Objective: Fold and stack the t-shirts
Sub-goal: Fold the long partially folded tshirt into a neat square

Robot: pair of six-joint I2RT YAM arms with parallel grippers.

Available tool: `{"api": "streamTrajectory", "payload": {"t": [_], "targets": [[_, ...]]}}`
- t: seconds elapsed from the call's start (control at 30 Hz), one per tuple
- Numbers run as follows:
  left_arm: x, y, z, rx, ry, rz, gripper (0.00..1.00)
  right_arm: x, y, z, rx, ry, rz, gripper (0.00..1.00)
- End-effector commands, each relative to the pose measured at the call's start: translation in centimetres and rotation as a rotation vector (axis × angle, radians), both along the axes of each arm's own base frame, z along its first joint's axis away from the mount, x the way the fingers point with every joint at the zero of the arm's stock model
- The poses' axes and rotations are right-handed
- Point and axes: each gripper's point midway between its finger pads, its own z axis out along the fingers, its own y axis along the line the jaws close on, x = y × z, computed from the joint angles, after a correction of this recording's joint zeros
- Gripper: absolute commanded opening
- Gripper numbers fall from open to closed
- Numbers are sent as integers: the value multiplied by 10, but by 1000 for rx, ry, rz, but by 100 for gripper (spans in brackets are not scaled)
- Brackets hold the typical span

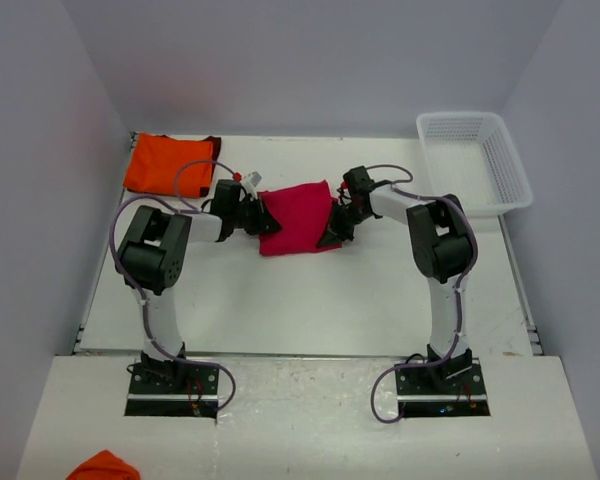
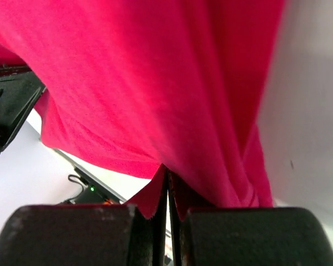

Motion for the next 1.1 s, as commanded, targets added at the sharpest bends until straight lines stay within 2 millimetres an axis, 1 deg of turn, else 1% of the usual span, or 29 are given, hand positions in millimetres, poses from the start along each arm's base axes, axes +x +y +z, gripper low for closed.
{"api": "streamTrajectory", "payload": {"t": [0.0,0.03,0.1,0.13,0.17,0.2,0.23,0.27,0.3,0.33,0.37,0.4,0.43,0.47,0.5,0.53,0.6,0.63,0.7,0.73,0.8,0.83,0.87,0.9,0.93,0.97,1.0,1.03,1.07], "targets": [[-61,31,-67,192,210,33,0,-17,-16,-11,-69,-4,-1,0],[-69,31,-70,194,213,23,0,-25,-15,-14,-52,-2,12,0],[-74,31,-70,193,210,13,0,-32,-12,-14,-30,-22,48,0],[-78,32,-71,200,210,13,0,-42,-9,-17,-31,-29,80,0],[-77,32,-63,200,187,11,0,-42,-9,-11,-35,-71,101,0],[-76,32,-58,203,172,15,0,-44,-11,-11,-58,-96,115,0],[-82,35,-58,211,173,21,0,-53,-8,-10,-62,-109,149,0],[-80,34,-45,209,139,34,0,-55,-7,2,-62,-148,164,0],[-86,34,-42,211,135,35,0,-56,-9,5,-81,-166,162,0],[-88,36,-39,219,130,46,0,-67,-8,6,-90,-169,180,0],[-87,33,-23,201,98,58,0,-72,-8,12,-91,-189,196,0],[-93,34,-19,200,91,63,0,-71,-9,28,-98,-240,194,0],[-93,35,-13,209,75,77,0,-80,-7,32,-107,-253,212,0],[-90,32,7,193,25,85,0,-84,-6,40,-111,-278,228,0],[-88,32,18,190,-2,88,0,-85,-5,57,-102,-323,233,0],[-86,36,24,214,-15,109,0,-86,-1,67,-108,-357,244,0],[-74,37,60,216,-103,131,0,-88,-1,85,-115,-394,256,0],[-74,43,64,247,-100,148,0,-84,2,106,-96,-449,256,0],[-63,42,94,245,-169,164,0,-79,0,124,-108,-493,248,0],[-63,43,99,250,-171,169,0,-71,4,139,-101,-533,245,0],[-59,40,113,228,-195,172,0,-60,2,143,-133,-558,252,0],[-61,33,116,201,-189,151,0,-46,6,158,-137,-593,240,0],[-63,28,115,189,-180,133,0,-39,7,143,-167,-555,255,0],[-67,23,114,178,-169,116,0,-33,10,140,-167,-547,261,0],[-75,15,108,167,-148,80,0,-20,16,133,-159,-518,272,0],[-78,9,108,157,-145,62,0,-12,18,126,-167,-507,272,0],[-85,6,101,158,-126,46,0,-9,25,123,-133,-485,286,0],[-93,-2,99,138,-115,16,0,2,30,128,-105,-495,288,0],[-98,-6,96,123,-105,0,0,7,36,112,-88,-469,312,0]]}}
